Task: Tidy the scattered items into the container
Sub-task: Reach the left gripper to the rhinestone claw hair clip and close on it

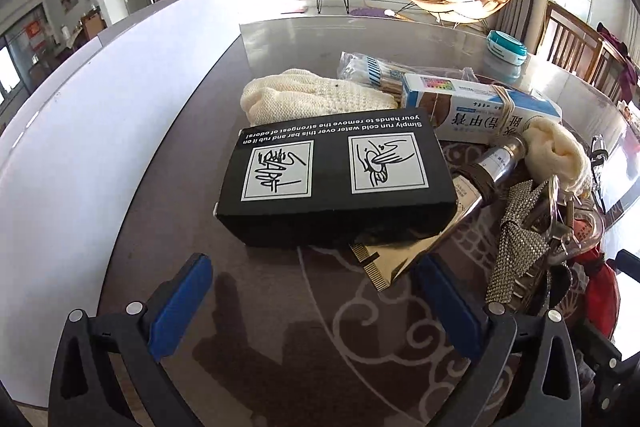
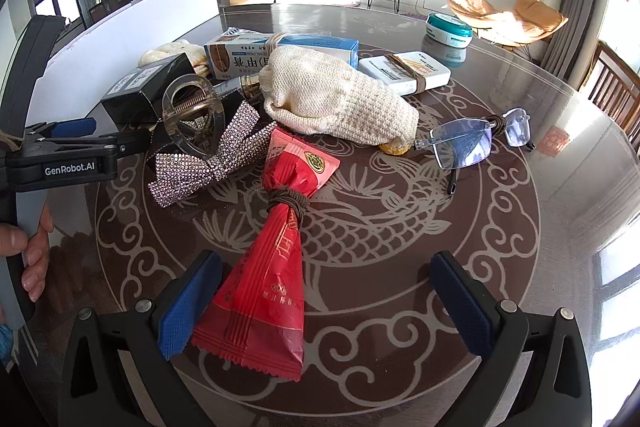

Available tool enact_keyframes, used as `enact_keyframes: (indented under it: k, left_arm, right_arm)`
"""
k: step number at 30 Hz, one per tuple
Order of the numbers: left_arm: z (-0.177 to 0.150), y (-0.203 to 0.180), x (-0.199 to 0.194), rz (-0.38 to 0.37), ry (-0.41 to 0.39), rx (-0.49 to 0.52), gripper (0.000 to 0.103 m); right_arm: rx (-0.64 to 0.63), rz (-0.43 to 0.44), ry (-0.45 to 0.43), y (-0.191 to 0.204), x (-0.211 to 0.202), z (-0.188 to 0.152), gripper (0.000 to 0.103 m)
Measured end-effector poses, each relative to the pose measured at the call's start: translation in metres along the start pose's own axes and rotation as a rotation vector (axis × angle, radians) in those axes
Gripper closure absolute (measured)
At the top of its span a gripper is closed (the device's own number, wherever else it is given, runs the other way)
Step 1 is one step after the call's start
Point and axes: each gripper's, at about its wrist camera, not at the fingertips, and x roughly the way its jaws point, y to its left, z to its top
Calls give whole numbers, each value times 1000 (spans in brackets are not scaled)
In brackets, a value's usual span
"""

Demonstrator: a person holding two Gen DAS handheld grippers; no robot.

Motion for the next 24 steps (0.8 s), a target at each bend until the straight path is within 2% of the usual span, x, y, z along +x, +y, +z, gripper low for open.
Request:
enact_keyframes:
  k: [3,8,12,15,17,19,20,22,24]
  left_arm:
    - [13,-7,10,-64,7,34,0]
    - [27,-33,18,-164,-2,167,0]
    - [34,-50,21,-217,-3,243,0]
    - [28,-56,14,-233,-1,276,2]
    - [22,-57,5,-235,-22,270,16]
    - [14,-59,-5,-233,-40,264,45]
    - [11,-61,-9,-231,-46,262,55]
    - [6,-67,-16,-234,-47,267,94]
    - [1,-76,-20,-233,-47,282,99]
  right_arm:
    - [0,0,0,0,0,0,0]
    - [2,1,0,0,0,0,0]
    - [4,5,-3,0,2,1,0]
    - [7,8,-4,1,3,1,0]
    - [9,11,-5,1,2,1,0]
    - [11,13,-6,1,2,0,0]
    - [11,13,-6,1,2,0,0]
    - [11,13,-6,1,2,0,0]
    - [11,12,-6,0,2,0,0]
